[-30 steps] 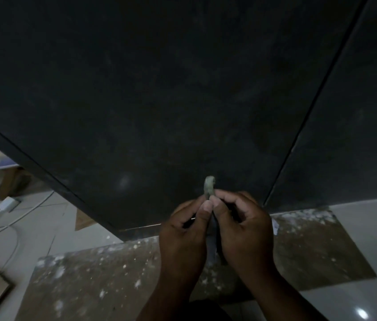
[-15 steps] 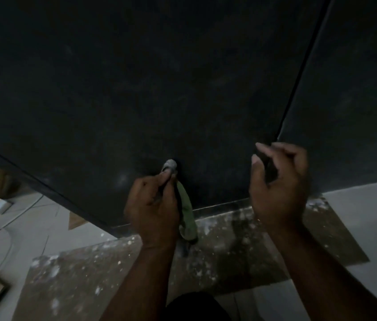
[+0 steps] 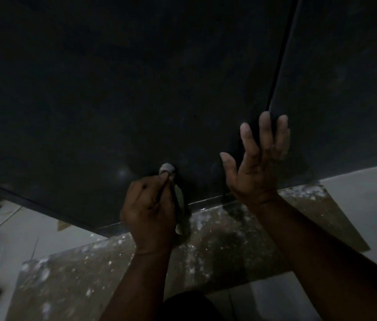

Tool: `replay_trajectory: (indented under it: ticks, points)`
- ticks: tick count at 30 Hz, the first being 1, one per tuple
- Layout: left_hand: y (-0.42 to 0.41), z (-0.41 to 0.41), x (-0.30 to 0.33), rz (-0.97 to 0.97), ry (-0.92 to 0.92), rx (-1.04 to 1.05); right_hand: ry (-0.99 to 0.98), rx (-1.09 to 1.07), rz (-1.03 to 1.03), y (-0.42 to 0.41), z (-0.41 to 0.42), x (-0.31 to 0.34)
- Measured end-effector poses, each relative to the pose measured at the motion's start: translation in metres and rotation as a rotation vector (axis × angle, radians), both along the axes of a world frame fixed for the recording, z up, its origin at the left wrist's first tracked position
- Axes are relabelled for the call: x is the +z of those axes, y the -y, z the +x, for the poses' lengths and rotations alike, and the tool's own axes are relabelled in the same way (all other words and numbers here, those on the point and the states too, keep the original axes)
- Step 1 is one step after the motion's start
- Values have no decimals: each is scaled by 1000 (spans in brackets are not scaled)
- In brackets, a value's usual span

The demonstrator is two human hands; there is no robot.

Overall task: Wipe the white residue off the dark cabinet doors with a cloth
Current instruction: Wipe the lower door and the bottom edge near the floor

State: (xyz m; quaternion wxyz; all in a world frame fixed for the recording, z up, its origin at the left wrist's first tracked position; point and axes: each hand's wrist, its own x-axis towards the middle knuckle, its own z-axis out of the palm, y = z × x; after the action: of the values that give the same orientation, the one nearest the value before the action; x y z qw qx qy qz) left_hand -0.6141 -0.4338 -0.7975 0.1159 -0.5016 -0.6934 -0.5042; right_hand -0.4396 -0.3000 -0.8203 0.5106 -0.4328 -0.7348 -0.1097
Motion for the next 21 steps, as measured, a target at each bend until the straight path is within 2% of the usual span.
replay_trajectory:
  ticks: [8, 11, 15, 19, 21]
  points:
    - [-2, 15, -24, -136, 32, -67, 80, -23, 35, -16, -2, -20]
    - [-9, 20, -9, -36, 51, 8, 70, -14, 44, -17, -1, -24]
    - [-22, 22, 9, 114, -44, -32, 88, -21, 22, -15, -2, -22]
    - [-17, 11, -13, -14, -195, -108, 86, -25, -2, -12, -2, -22]
    - [-8, 0, -36, -130, -206, -119, 85, -19, -9, -11, -2, -22]
